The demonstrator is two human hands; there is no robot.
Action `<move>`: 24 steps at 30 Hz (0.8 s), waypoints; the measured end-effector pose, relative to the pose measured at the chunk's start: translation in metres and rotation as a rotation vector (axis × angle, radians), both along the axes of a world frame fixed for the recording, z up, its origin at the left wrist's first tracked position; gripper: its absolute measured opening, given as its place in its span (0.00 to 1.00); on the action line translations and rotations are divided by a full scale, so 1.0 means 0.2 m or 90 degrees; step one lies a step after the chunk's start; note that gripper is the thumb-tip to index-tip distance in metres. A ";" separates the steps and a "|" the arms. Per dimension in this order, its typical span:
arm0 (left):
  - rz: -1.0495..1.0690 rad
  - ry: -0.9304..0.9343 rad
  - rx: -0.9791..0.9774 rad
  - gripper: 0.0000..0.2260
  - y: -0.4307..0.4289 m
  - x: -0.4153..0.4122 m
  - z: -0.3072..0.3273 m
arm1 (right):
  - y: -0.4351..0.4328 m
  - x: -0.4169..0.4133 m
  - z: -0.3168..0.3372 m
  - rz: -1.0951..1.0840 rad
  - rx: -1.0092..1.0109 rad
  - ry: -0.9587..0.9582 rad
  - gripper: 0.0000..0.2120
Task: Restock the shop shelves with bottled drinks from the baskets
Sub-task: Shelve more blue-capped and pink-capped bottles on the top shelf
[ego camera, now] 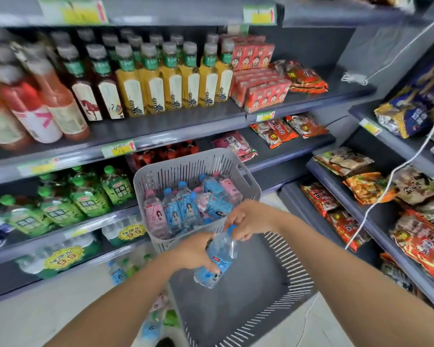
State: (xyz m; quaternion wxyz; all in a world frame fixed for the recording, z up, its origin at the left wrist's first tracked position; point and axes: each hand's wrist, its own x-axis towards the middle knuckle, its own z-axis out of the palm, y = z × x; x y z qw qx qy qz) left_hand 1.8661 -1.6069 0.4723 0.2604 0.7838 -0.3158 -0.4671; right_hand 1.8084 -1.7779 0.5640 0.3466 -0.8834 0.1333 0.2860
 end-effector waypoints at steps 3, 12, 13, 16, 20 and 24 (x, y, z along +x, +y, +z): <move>0.074 0.043 -0.043 0.29 0.03 0.14 0.07 | 0.02 0.12 0.07 -0.058 0.060 -0.051 0.14; 0.339 0.144 -0.152 0.18 0.17 0.49 0.13 | 0.03 0.47 -0.12 -0.316 0.187 -0.114 0.05; 0.356 0.151 -0.154 0.18 0.18 0.51 0.12 | 0.02 0.50 -0.20 -0.310 0.128 -0.112 0.06; 0.378 0.173 -0.159 0.20 0.20 0.56 0.10 | -0.01 0.58 -0.42 -0.186 -0.107 -0.053 0.10; 0.389 0.154 -0.141 0.19 0.20 0.60 0.03 | -0.05 0.62 -0.61 -0.074 -0.262 0.021 0.26; 0.457 0.155 -0.137 0.25 0.19 0.64 -0.12 | -0.09 0.65 -0.78 0.025 -0.379 0.048 0.29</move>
